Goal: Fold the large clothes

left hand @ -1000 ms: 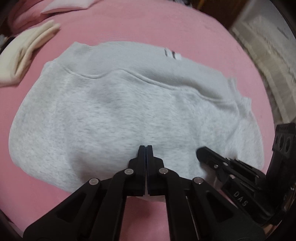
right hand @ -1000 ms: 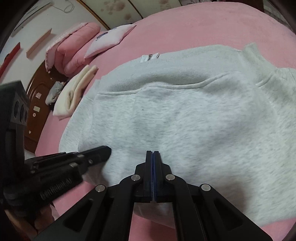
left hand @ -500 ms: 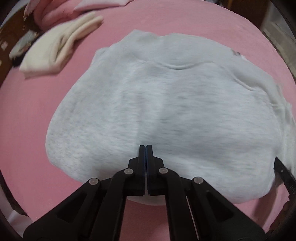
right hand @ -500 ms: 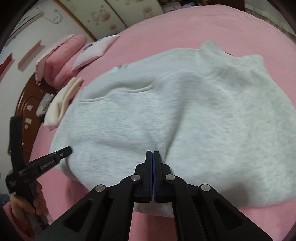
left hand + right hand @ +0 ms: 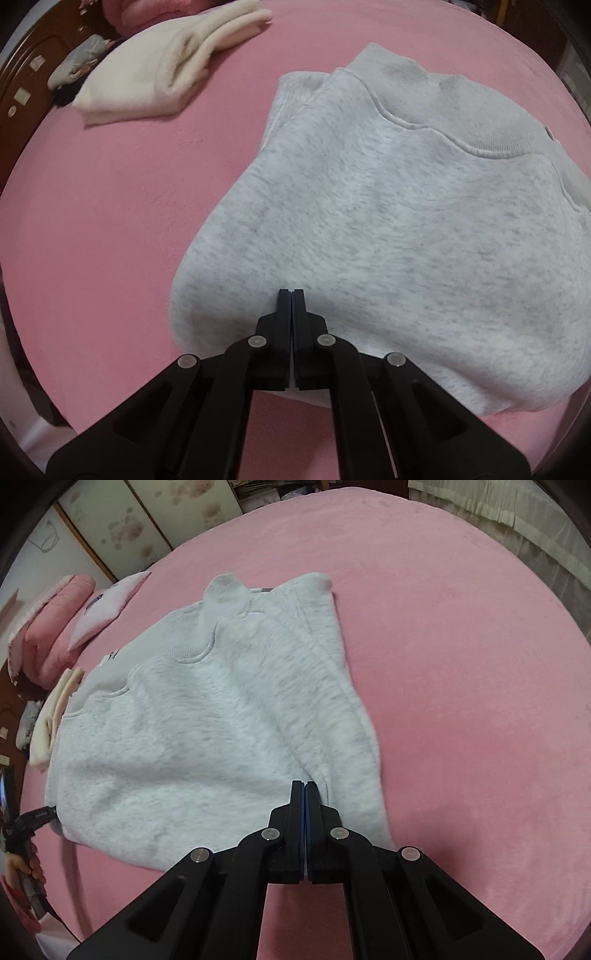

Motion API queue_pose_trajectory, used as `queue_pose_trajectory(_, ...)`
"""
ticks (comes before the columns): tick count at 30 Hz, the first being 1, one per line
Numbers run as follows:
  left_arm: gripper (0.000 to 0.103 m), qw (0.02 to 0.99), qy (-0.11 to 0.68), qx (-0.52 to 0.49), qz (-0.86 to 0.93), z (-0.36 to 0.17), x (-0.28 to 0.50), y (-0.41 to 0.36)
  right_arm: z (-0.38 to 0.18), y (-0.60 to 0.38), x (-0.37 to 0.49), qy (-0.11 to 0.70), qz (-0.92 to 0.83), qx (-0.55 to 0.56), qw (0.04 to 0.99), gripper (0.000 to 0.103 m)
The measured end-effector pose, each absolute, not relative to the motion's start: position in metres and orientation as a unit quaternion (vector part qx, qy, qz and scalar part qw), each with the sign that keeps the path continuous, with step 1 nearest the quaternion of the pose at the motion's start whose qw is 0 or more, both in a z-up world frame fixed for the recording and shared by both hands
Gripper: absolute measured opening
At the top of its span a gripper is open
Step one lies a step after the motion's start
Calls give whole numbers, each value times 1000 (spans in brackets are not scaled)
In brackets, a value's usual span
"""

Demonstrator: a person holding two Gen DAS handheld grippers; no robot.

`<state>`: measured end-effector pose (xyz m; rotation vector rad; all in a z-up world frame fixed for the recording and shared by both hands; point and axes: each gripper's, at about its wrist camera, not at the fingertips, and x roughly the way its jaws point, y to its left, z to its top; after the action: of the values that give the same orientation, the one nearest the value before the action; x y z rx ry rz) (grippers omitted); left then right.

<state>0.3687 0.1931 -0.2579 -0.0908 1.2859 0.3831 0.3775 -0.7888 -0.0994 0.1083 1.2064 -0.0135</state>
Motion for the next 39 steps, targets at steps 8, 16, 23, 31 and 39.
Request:
queue_pose_trajectory(8, 2, 781, 597, -42, 181, -223, 349, 163, -55, -673, 400, 553, 68, 54, 829, 0)
queue_pose_trajectory(16, 2, 743, 610, -206, 183, -222, 298, 175, -67, -552, 415, 555, 177, 39, 812, 0)
queue_pose_trajectory(23, 11, 719, 604, -273, 209, -228, 273, 195, -94, -487, 480, 600, 176, 63, 778, 0)
queue_pose_trajectory(31, 47, 716, 575, -334, 213, -226, 264, 201, -153, -452, 527, 719, 113, -31, 685, 0)
queue_pose_trajectory(39, 58, 703, 534, -458, 102, -258, 288, 234, -194, -461, 581, 775, 134, 35, 617, 0)
